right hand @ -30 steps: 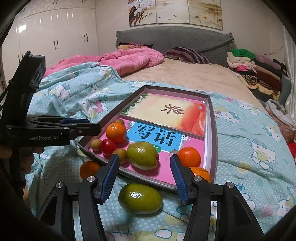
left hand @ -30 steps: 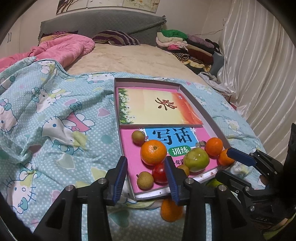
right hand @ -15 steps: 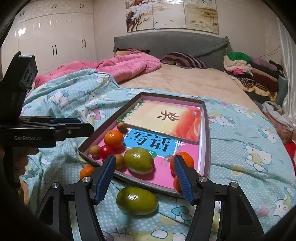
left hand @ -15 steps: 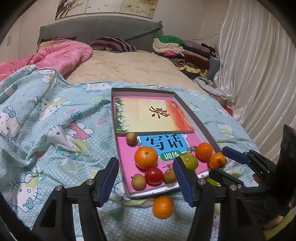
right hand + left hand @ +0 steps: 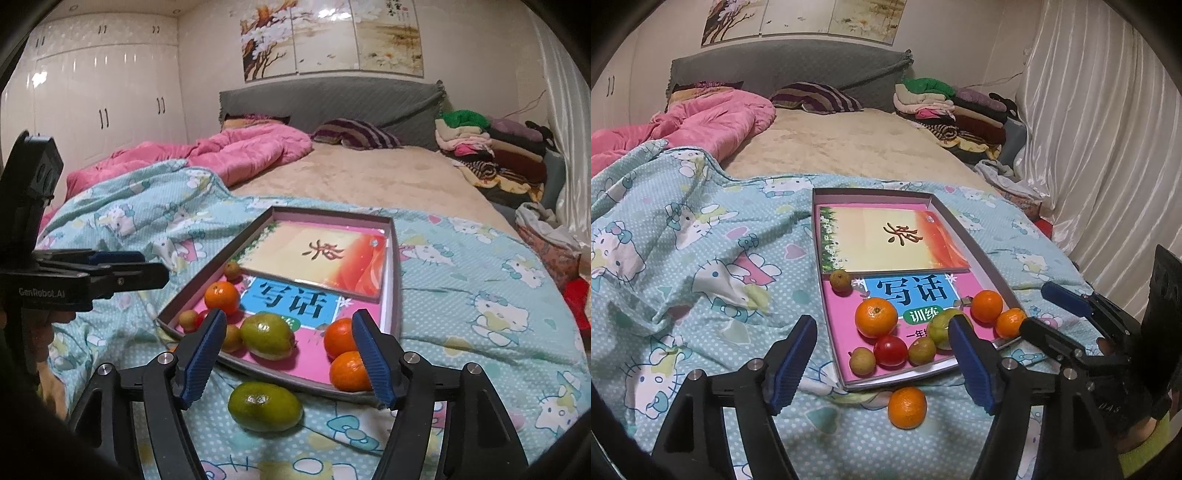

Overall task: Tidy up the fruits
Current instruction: 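Pull both grippers back from the tray, then move the left gripper to the mandarin on the sheet while the right approaches the green pomelo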

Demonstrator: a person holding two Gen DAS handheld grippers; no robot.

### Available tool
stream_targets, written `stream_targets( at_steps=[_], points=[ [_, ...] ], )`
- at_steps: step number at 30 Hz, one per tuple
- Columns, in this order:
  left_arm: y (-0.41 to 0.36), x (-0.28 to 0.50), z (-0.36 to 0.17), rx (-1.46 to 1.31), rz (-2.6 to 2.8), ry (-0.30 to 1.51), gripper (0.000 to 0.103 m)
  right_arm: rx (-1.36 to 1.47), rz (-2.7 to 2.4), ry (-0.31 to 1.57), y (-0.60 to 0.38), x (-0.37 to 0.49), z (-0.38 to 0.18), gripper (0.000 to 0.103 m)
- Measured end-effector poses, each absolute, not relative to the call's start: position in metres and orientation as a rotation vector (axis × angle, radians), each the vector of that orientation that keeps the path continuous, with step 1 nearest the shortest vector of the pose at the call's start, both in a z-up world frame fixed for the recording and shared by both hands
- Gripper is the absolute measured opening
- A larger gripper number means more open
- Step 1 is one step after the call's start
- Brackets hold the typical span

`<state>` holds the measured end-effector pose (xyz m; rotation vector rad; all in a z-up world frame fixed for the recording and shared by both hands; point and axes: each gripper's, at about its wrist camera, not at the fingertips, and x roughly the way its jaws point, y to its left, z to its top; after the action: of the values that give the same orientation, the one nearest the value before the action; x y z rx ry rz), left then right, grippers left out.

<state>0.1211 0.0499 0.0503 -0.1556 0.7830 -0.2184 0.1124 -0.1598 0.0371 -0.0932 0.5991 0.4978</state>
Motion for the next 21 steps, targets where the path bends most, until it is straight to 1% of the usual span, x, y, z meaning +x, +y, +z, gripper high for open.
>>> stream_targets(
  at_steps=[11,17,21],
  points=[
    [0.049,0.113,0.059,-0.151,-0.219,0.761,0.077,-0.074,0.479,0.560,-0.170,0.104,0.049,0.075],
    [0.045,0.106,0.064,-0.144,-0.214,0.748,0.084,-0.072,0.475,0.548,-0.174,0.097,0.054,0.078],
    [0.041,0.103,0.063,-0.136,-0.219,0.748,0.085,-0.067,0.462,0.552,-0.178,0.093,0.053,0.079]
  ],
)
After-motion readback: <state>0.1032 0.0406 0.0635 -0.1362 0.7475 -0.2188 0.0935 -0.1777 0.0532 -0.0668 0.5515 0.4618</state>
